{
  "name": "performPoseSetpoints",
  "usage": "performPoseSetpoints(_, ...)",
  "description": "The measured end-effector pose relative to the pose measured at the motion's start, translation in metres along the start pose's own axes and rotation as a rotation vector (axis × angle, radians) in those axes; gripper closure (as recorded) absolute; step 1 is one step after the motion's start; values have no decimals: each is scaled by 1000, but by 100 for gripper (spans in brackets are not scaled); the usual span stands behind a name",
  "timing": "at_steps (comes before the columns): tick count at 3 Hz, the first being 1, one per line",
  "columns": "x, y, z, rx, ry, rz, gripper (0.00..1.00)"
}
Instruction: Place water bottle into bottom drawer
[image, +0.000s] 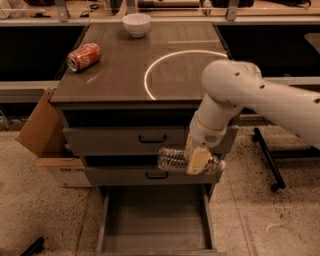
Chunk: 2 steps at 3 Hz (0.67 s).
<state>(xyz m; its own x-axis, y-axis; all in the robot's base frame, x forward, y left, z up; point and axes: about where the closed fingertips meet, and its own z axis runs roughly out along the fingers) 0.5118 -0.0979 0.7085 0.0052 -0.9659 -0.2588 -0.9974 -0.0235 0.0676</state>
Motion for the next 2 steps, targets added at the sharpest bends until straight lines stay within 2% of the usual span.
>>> performPoseSetpoints(1,-1,24,79,-57,-79,90,100)
performPoseSetpoints(2,-1,24,79,-57,-79,90,100)
